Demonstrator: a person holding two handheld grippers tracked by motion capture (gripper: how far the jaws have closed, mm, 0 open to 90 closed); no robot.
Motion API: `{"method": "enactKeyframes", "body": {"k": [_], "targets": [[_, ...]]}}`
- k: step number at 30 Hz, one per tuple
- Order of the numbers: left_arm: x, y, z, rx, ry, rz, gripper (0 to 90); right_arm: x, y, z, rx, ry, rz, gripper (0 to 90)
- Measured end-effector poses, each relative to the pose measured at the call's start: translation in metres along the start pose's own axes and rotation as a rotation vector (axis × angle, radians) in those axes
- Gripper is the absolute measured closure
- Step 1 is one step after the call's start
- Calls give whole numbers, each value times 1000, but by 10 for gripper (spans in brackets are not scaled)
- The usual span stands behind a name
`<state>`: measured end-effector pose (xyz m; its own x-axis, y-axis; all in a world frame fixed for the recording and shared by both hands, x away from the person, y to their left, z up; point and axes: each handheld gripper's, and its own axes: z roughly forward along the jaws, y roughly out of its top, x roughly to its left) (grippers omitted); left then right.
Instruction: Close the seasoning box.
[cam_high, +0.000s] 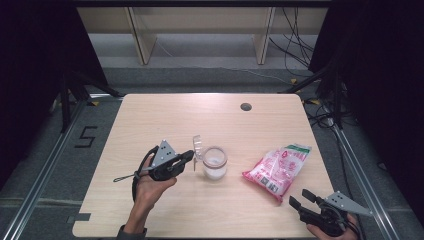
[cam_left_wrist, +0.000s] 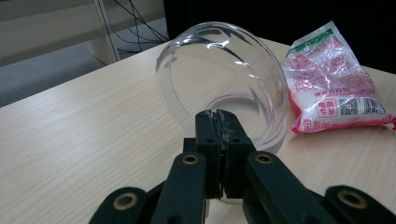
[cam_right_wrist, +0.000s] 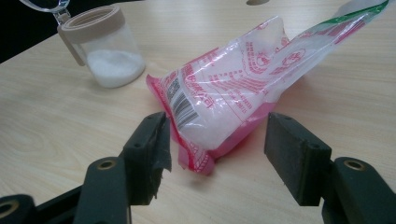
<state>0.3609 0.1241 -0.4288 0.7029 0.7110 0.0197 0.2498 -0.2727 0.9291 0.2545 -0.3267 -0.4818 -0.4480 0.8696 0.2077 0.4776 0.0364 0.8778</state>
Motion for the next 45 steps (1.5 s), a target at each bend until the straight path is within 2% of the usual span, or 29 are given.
{"method": "enactKeyframes", "body": {"k": [2, 3, 5, 6, 7, 11, 14, 19, 20, 21, 22, 24, 25, 26, 27, 28, 30, 33, 35, 38, 39, 40, 43, 44, 45], "targets": [[-2, -1, 1, -4, 0, -13, 876, 0, 0, 0, -1, -7, -9, 403], [-1, -1, 1, -3, -2, -3, 875, 3, 0, -1, 9, -4, 32, 403], [-3, -1, 2, -2, -8, -11, 875, 4, 0, -2, 24, 1, 54, 403], [-3, -1, 3, -2, -8, -2, 873, 3, 0, -2, 36, 13, 46, 402], [-4, -1, 4, -2, -14, 0, 873, 2, 0, 0, 22, 4, 28, 402], [-9, -1, 7, -1, -22, -2, 870, 4, 0, -1, 32, 13, 44, 404], [-13, 0, 9, 4, -35, 11, 867, 1, 0, 0, 16, 2, -13, 407], [-16, 3, 8, 0, -46, 3, 842, 1, 0, 0, 19, 7, -12, 408], [-17, 3, 7, 1, -49, -1, 827, 4, 0, -1, 33, 10, 40, 408], [-17, 3, 7, -5, -57, -12, 818, 4, 0, -1, 33, 8, 37, 408], [-17, 3, 6, -2, -56, -8, 809, 1, 0, 0, 16, 2, -13, 408], [-18, 3, 5, -5, -67, -27, 770, 2, 0, 1, 13, 6, -13, 408], [-17, 3, 4, -4, -72, -20, 758, 2, 0, 1, 11, 11, -12, 408], [-17, 3, 4, -3, -73, -24, 739, 6, -1, 1, 19, 21, 40, 407], [-17, 3, 3, -3, -75, -24, 713, 7, -1, 1, 18, 20, 43, 406], [-17, 2, 3, 0, -75, -34, 690, 4, 0, 1, 29, 17, 9, 405], [-17, 1, 3, -8, -88, -42, 637, 4, 0, 2, 24, 21, -5, 404], [-19, -2, 2, 5, -92, -64, 574, 4, 0, 3, 28, 26, -21, 402], [-18, -6, 2, 9, -102, -51, 538, 5, 0, 3, 22, 50, -16, 400], [-20, -12, 0, 10, -118, -70, 484, 6, 1, 2, 39, 40, -15, 398], [-21, -14, -3, 12, -118, -85, 471, 4, 1, 3, 27, 32, -36, 396], [-21, -15, -4, 6, -119, -94, 463, 5, 0, 4, 21, 27, -31, 394], [-19, -18, -8, 10, -104, -86, 436, 5, 1, 3, 32, 32, -44, 394], [-19, -19, -8, 6, -105, -93, 433, 9, 0, 2, 53, 39, 3, 393], [-20, -20, -10, 12, -101, -88, 429, 9, 0, 2, 52, 38, 1, 392]]}}
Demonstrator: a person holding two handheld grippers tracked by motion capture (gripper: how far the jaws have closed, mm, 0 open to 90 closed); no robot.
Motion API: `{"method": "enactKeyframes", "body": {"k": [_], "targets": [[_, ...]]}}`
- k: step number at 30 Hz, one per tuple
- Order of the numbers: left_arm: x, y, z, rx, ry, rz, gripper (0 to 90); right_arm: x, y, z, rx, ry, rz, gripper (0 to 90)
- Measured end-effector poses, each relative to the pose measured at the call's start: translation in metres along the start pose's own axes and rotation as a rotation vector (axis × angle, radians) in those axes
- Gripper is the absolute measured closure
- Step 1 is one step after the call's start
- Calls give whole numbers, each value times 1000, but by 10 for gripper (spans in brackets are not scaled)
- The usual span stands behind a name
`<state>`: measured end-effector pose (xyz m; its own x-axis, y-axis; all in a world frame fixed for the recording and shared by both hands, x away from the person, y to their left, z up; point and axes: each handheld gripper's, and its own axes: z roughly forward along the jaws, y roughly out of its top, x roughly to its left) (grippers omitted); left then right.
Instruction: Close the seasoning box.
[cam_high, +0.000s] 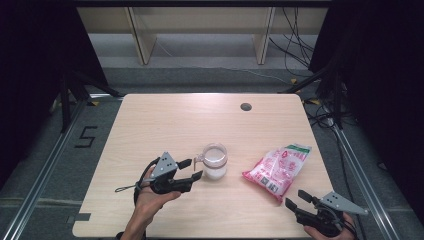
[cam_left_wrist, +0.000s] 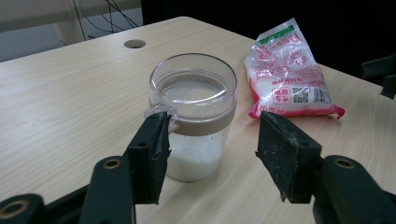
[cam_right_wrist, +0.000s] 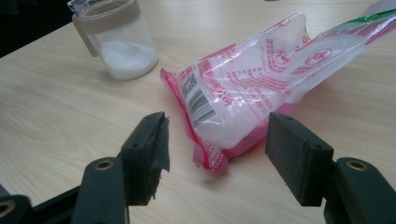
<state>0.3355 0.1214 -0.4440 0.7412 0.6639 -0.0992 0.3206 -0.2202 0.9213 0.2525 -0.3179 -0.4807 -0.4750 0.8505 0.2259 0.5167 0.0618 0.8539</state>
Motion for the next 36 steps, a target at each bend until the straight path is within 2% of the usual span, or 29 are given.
{"method": "enactKeyframes", "body": {"k": [3, 5, 6, 9, 11, 12, 13, 14, 15, 18, 19, 20, 21, 22, 23, 26, 28, 29, 30, 31, 32, 33, 36], "targets": [[-1, -2, 0, 1, -2, 13, 408, 0, 0, 0, 0, -2, 4, 387], [-3, -4, 0, 16, 4, 26, 409, -2, 0, 0, -5, -1, -31, 386], [-4, -6, 1, 19, 4, 24, 408, 0, 0, 0, 1, 0, 3, 386], [-6, -11, 1, 28, -4, 20, 400, 1, 0, 1, -10, 5, 6, 385], [-7, -14, 0, 34, -1, 22, 394, -2, 1, 1, -9, -5, -39, 385], [-7, -15, 0, 34, 1, 22, 394, -2, 1, 1, -12, -2, -38, 386], [-8, -16, 0, 33, -2, 18, 392, 1, 0, 1, 3, 0, -2, 386], [-9, -17, -1, 35, -1, 23, 390, 1, 0, 1, 5, -1, -7, 386], [-10, -17, -1, 36, 1, 23, 384, -2, 1, 1, -8, -4, -47, 386], [-13, -19, -2, 38, -1, 30, 368, -1, 0, 3, -25, -6, -61, 385], [-15, -20, -1, 37, -9, 26, 364, 3, 0, 2, -3, 3, -18, 385], [-16, -21, -2, 44, -6, 36, 361, 1, 0, 4, -13, 18, -42, 384], [-16, -22, -1, 45, -10, 36, 356, 4, 0, 3, -9, 17, -15, 383], [-17, -24, 0, 40, -19, 29, 349, 3, 0, 2, -1, 8, -28, 383], [-18, -25, 0, 54, -12, 37, 341, 1, 0, 3, -15, 6, -63, 382], [-19, -29, 2, 61, -14, 29, 320, 1, 1, 3, -8, 7, -76, 378], [-19, -32, 3, 68, -16, 48, 317, 1, 1, 3, 0, 10, -81, 376], [-20, -33, 4, 71, -11, 46, 314, 5, 0, 4, 7, 22, -29, 376], [-21, -35, 4, 74, -2, 36, 309, 5, 0, 3, 17, 18, -30, 376], [-21, -36, 4, 81, 4, 48, 301, 6, 0, 3, 22, 21, -24, 376], [-21, -38, 4, 79, 0, 38, 297, 6, 0, 3, 17, 18, -36, 376], [-21, -39, 4, 76, -5, 33, 296, 3, 1, 4, 1, 15, -81, 376], [-20, -43, 3, 85, 1, 73, 291, 3, 0, 5, -9, 11, -87, 376]]}}
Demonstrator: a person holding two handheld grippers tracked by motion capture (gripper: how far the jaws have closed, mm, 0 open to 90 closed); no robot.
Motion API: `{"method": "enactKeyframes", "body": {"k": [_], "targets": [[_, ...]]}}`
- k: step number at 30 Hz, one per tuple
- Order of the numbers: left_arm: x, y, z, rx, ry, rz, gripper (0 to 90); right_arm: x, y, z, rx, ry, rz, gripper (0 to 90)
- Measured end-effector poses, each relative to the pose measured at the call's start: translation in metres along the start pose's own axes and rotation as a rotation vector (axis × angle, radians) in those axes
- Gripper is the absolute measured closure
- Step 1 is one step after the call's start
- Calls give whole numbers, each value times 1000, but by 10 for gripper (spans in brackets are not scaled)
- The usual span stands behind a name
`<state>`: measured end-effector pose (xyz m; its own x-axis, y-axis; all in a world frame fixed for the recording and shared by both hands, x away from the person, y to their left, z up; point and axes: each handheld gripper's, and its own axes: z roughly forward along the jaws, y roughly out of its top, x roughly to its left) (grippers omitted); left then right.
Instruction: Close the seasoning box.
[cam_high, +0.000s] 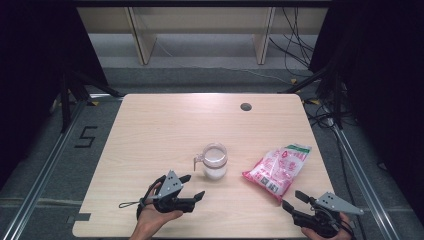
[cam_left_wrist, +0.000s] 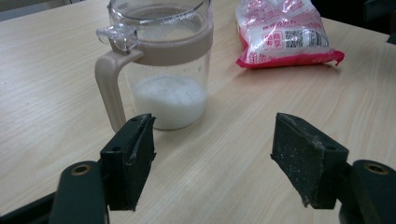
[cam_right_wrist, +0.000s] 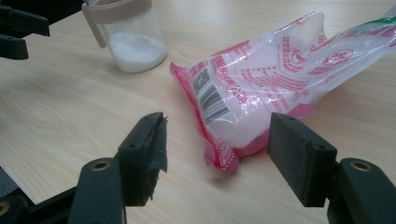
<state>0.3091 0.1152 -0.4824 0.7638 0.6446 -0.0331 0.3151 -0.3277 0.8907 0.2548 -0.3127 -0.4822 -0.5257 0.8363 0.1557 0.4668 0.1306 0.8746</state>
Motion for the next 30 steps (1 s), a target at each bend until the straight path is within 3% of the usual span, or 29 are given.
{"method": "enactKeyframes", "body": {"k": [1, 2, 3, 4, 5, 6, 8, 9, 15, 16, 20, 23, 24, 26, 28, 29, 30], "targets": [[0, -2, 0, 3, 0, -4, 288, 0, 0, 0, 0, 1, 1, 375], [-3, -4, 0, 10, 8, -32, 284, 2, 0, 0, 6, 9, 13, 375], [-4, -5, 0, 16, 15, -27, 283, 2, 0, 1, 14, 7, 12, 375], [-2, -6, 0, 27, 5, -1, 282, 6, 0, 0, 28, 15, 53, 375], [-1, -7, 0, 19, 7, 8, 281, 3, 0, 0, 29, 21, 13, 376], [-3, -8, -1, 29, 17, -23, 280, 3, 0, 0, 29, 20, 12, 375], [-3, -9, -1, 23, 14, -28, 278, 6, 0, 0, 37, 16, 30, 375], [-4, -9, -1, 29, 14, -21, 278, 4, 0, 1, 26, 14, 1, 375], [-7, -14, -2, 38, 8, -14, 275, 4, 0, 2, 17, 7, -7, 375], [-7, -15, -2, 39, 11, -16, 274, 2, 0, 3, 2, -1, -34, 375], [-6, -18, -6, 58, 23, -17, 272, 3, 0, 3, 7, 5, -41, 375], [-6, -21, -8, 44, 24, -30, 271, 3, -1, 3, 15, 7, -40, 373], [-5, -22, -10, 50, 25, -14, 270, 6, -1, 3, 29, 15, 4, 372], [-6, -24, -11, 58, 17, -24, 270, 4, -1, 4, 37, 15, -47, 371], [-8, -26, -11, 54, 22, -34, 270, 7, -2, 4, 46, 26, -22, 370], [-8, -27, -12, 66, 22, -22, 269, 8, -3, 3, 64, 30, -11, 368], [-6, -28, -14, 80, 20, 2, 269, 7, -3, 4, 54, 23, -41, 364]]}}
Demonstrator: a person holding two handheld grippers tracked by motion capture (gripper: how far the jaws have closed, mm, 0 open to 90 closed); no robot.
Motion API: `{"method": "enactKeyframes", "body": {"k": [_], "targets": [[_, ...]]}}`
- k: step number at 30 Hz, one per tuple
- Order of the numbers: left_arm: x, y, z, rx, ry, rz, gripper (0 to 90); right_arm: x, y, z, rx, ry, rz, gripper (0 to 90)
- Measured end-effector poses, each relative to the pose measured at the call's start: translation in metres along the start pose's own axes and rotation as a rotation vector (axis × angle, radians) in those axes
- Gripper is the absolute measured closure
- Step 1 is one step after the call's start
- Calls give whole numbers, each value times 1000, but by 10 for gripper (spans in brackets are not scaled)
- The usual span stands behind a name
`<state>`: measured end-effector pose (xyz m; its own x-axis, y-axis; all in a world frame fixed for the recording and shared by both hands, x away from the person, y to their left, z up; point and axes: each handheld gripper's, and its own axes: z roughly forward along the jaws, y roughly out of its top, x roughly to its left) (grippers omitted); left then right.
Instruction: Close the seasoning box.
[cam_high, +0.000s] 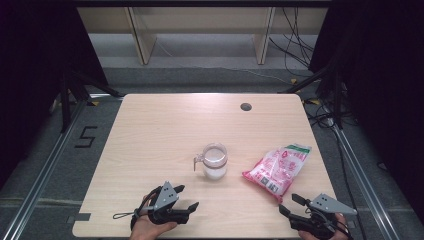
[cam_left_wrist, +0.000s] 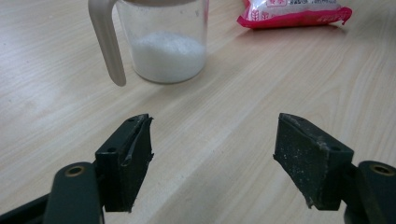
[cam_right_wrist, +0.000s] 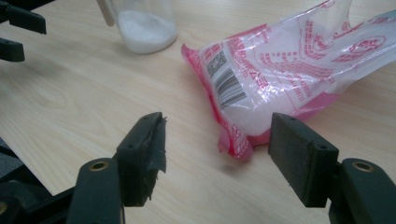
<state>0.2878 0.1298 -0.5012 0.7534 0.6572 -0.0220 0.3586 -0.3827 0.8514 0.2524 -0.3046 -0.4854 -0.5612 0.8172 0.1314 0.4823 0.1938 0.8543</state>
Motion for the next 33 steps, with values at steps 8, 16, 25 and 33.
{"method": "enactKeyframes", "body": {"k": [8, 16, 25, 33], "targets": [[-5, -8, -2, 3, -9, -25, 267, 10, -5, 3, 77, 35, -4, 329], [-14, -12, 1, -3, -46, -34, 264, 13, -8, 2, 92, 40, -39, 303], [-23, -12, 2, 22, -69, -30, 257, 20, -12, 3, 119, 52, -66, 303], [-28, -13, 4, 34, -66, -13, 253, 22, -14, 1, 143, 71, -84, 303]]}}
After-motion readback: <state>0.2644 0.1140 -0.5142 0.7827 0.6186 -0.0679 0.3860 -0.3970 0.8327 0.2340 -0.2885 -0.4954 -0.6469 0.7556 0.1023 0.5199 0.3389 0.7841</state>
